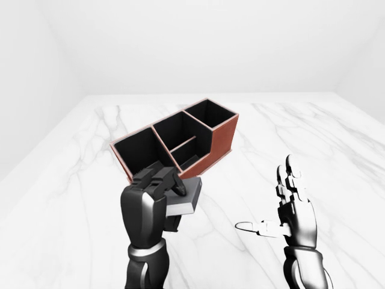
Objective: Pick up the book and place it in the left compartment of the caddy.
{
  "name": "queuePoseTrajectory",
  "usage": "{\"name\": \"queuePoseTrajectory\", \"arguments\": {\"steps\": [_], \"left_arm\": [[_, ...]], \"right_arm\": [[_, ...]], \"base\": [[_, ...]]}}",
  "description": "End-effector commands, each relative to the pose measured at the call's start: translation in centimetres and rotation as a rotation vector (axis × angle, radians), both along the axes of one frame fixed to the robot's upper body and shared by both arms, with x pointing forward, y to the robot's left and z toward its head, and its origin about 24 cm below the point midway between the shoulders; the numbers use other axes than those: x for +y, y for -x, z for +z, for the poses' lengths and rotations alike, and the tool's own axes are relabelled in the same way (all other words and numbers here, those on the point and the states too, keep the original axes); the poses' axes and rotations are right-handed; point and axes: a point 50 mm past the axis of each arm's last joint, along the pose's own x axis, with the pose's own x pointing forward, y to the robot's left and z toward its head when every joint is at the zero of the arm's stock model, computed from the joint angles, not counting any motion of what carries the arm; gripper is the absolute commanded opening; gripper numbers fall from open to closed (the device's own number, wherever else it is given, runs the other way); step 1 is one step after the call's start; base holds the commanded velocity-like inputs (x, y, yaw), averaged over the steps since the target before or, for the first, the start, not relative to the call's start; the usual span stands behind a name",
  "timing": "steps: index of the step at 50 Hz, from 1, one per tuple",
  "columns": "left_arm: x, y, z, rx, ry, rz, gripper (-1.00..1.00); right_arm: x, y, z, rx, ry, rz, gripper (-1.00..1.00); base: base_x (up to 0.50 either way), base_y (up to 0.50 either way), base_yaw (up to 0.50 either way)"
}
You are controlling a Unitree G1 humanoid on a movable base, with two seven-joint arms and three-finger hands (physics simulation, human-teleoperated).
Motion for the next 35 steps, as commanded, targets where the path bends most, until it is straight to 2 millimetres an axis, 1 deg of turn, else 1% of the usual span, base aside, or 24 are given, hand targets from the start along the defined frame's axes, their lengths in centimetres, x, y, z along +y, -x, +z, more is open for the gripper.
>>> {"name": "queuePoseTrajectory", "arguments": {"steps": [1, 7, 8, 9, 14, 16, 17, 20, 23, 25, 29, 31, 35], "left_arm": [[1.7, -0.6, 1.9, -0.108, 0.036, 0.111, -1.0], [3.2, -1.6, 3.0, -0.116, 0.041, 0.154, -1.0], [3.4, -2.3, 3.0, -0.112, 0.028, 0.164, -1.0], [3.4, -2.3, 3.0, -0.111, 0.027, 0.166, -1.0], [3.9, -4.6, 2.8, -0.079, 0.003, 0.184, -1.0], [3.9, -5.6, 2.8, -0.064, -0.014, 0.184, -1.0], [3.5, -6.9, 2.8, -0.037, -0.06, 0.171, -1.0], [3.1, -8.6, 3.4, -0.017, -0.098, 0.148, -1.0], [2.8, -10.1, 3.4, 0.017, -0.138, 0.134, -1.0], [2.8, -10.8, 3.2, 0.042, -0.161, 0.129, -1.0], [2.8, -12.0, 3.4, 0.06, -0.179, 0.128, -1.0], [2.7, -12.5, 3.0, 0.114, -0.21, 0.103, -1.0], [2.9, -13.0, 3.5, 0.116, -0.212, 0.106, -1.0]], "right_arm": [[0.0, -0.1, 0.0, -0.002, 0.0, 0.0, 1.0], [0.0, -0.1, 0.1, -0.004, 0.001, 0.001, 1.0], [0.0, -0.1, 0.1, -0.006, 0.002, 0.001, 1.0], [0.0, -0.1, 0.1, -0.006, 0.002, 0.001, 1.0], [0.1, -0.2, 0.1, -0.005, 0.002, 0.002, 1.0], [0.0, -0.1, 0.1, -0.005, 0.001, 0.002, 1.0], [0.0, -0.1, 0.1, -0.006, 0.002, 0.001, 1.0], [0.0, -0.1, 0.1, -0.006, 0.001, 0.002, 1.0], [0.0, -0.1, 0.1, -0.005, 0.002, 0.002, 1.0], [0.0, -0.1, 0.1, -0.005, 0.002, 0.002, 1.0], [0.1, -0.2, 0.1, -0.004, 0.002, 0.003, 1.0], [0.1, -0.2, 0.1, -0.003, 0.004, 0.004, 1.0], [0.1, -0.2, 0.1, -0.003, 0.002, 0.003, 1.0]], "base": [[0.0, 0.0, 0.0], [0.0, 0.0, 0.0], [0.0, 0.0, 0.0], [0.0, 0.0, 0.0], [0.0, 0.0, 0.0], [0.0, 0.0, 0.0], [0.0, 0.0, 0.0], [0.0, 0.0, 0.0], [0.0, 0.0, 0.0], [0.0, 0.0, 0.0], [0.0, 0.0, 0.0], [0.0, 0.0, 0.0], [0.0, 0.0, 0.0]]}}
